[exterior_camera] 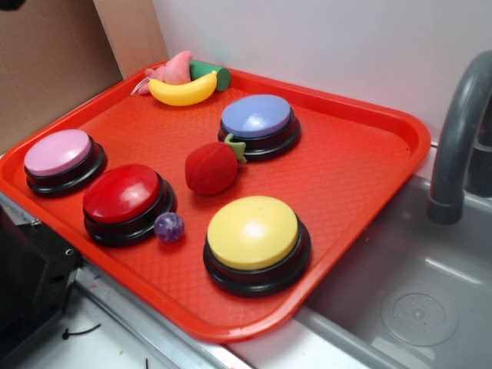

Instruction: Push the purple button.

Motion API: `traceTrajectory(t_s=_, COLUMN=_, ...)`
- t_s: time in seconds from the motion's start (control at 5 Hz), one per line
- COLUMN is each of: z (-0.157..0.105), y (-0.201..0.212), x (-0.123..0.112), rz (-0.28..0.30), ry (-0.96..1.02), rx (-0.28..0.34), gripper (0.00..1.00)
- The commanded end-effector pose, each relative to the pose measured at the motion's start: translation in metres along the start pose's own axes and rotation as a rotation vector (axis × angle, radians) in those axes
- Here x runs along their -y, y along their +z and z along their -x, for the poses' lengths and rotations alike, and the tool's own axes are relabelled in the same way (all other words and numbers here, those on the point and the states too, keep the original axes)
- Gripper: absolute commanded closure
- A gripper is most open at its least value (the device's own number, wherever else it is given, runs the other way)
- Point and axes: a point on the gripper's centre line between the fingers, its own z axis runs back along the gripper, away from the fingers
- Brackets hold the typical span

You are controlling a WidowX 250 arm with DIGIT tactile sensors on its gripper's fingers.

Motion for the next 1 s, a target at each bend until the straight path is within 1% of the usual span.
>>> traceTrajectory(t_s=0.0, z=0.000, y=0.000, x=0.000, rz=0.000, ry=0.000, rx=0.000, gripper=0.00)
traceTrajectory(t_s=0.2, z=-0.047, y=-0.034, x=0.014, rz=-0.093, ry=-0.141, rx=0.027, gripper=0.00)
traceTrajectory(t_s=0.4, z=-0.094, y=-0.061, x=0.040, rz=-0.104, ry=-0.230, rx=0.098, gripper=0.00)
traceTrajectory(t_s=0.6, z=-0.144, y=-0.089, x=0.032, rz=-0.073, ry=-0.152, rx=0.104, gripper=0.00)
traceTrajectory(t_s=0.8, z=-0.180, y=-0.124, x=0.007, rz=-0.005, ry=0.021, rx=0.081, gripper=0.00)
